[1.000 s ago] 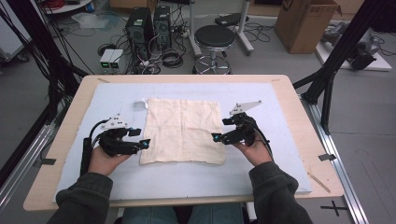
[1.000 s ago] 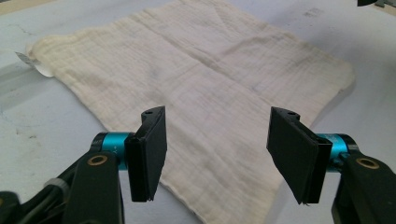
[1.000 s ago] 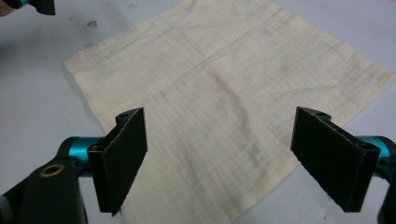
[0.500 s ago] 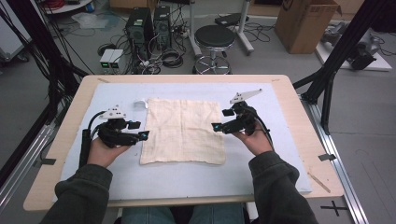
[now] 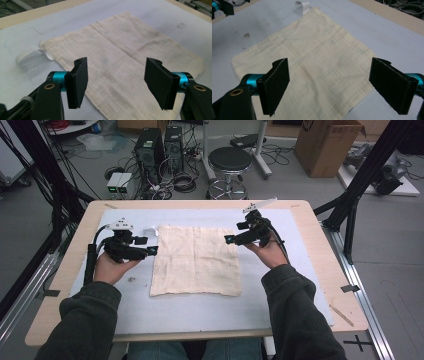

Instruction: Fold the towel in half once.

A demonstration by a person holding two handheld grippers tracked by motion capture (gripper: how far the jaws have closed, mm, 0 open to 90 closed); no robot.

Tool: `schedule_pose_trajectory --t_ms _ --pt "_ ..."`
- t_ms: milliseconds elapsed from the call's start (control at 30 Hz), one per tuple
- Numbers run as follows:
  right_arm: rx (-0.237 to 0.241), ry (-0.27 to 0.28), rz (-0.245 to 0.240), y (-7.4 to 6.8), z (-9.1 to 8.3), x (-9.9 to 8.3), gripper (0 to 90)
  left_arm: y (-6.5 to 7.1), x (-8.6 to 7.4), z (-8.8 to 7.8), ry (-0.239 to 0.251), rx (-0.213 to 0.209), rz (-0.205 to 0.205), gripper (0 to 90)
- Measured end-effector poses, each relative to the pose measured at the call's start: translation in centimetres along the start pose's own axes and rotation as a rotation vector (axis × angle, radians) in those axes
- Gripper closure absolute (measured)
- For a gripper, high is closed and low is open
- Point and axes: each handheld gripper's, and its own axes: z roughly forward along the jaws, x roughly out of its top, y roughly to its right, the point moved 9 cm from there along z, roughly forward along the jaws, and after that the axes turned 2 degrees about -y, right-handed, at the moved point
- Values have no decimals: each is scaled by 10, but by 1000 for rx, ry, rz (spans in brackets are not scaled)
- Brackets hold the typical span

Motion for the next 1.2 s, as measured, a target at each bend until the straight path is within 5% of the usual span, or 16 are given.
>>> schedule_pose_trajectory --t_ms 533,933,1200 --pt "-6 -1 67 40 28 9 239 -34 26 35 -22 34 -18 468" --pt "-40 -50 71 52 39 -1 269 -44 18 52 -41 68 -29 465" --pt "-83 -49 95 67 52 -4 339 -62 15 63 -27 115 -53 478"
